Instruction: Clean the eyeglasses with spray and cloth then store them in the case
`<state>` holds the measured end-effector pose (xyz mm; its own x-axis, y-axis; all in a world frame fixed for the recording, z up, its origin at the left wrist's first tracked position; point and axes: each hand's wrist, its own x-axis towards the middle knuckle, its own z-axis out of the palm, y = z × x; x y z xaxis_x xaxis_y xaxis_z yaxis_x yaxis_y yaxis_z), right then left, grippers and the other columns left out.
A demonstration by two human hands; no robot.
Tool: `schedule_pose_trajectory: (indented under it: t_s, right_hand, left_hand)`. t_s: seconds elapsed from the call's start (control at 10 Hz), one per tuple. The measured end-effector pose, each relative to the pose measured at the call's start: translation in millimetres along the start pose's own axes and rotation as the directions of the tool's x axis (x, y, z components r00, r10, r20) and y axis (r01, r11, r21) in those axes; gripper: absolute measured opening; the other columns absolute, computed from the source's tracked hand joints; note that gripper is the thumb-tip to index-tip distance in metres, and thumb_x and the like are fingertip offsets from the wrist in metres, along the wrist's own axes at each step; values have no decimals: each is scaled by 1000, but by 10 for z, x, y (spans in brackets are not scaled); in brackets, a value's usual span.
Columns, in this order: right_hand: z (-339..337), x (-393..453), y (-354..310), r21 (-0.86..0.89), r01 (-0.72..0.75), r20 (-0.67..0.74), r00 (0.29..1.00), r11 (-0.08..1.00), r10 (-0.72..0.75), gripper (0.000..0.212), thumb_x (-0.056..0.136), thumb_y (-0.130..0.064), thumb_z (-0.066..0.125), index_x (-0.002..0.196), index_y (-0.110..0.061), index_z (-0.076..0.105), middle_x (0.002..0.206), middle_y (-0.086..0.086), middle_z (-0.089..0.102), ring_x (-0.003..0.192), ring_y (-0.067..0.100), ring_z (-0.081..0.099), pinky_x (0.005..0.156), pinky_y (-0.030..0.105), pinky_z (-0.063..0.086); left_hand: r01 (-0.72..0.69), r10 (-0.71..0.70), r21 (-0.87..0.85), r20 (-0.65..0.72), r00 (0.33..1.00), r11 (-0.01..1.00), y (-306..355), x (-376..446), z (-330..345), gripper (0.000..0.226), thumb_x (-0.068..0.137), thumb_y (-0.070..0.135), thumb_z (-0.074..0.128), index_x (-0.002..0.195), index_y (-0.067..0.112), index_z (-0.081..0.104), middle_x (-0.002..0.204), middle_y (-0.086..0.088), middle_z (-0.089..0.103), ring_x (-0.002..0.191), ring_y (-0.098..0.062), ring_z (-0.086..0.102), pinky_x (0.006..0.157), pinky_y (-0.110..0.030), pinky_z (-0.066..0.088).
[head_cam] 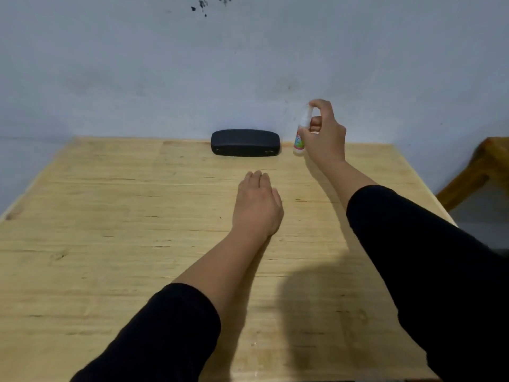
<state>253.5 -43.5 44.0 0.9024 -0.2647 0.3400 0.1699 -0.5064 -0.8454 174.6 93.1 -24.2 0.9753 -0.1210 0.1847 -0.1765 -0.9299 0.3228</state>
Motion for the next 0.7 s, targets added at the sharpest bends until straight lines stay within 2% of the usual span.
schedule_pose_trajectory:
  t_s: [0.2, 0.5, 0.7]
  right_hand:
    - [90, 145, 116, -27, -11, 1, 1000, 1000, 11, 41, 87, 0, 55, 121, -23, 47, 101, 11, 57, 85, 19, 60, 44, 0, 38]
    - [151, 205, 188, -62, 29, 22, 999, 998, -28, 41, 89, -3, 52, 123, -25, 43, 104, 11, 57, 91, 19, 60, 46, -1, 38]
    - [76, 134, 73, -30, -7, 39, 999, 1000, 8, 61, 89, 0, 53, 138, -31, 32, 107, 9, 55, 90, 14, 57, 48, -4, 37]
  left_hand:
    - [-7, 6, 44, 14, 1000, 999, 17, 14, 2, 52, 99, 28, 25, 143, 2, 28, 151, -16, 31, 142, -27, 22, 119, -37, 12]
    - [-9, 9, 11, 7, 1000, 1000, 16, 1, -1, 51, 99, 26, 26, 143, 2, 26, 152, -16, 28, 143, -27, 20, 119, -36, 11]
    - [-5, 5, -9, 1, 1000, 1000, 25, 9, 17, 51, 99, 27, 25, 143, 2, 26, 152, -16, 28, 143, -27, 20, 119, -37, 12]
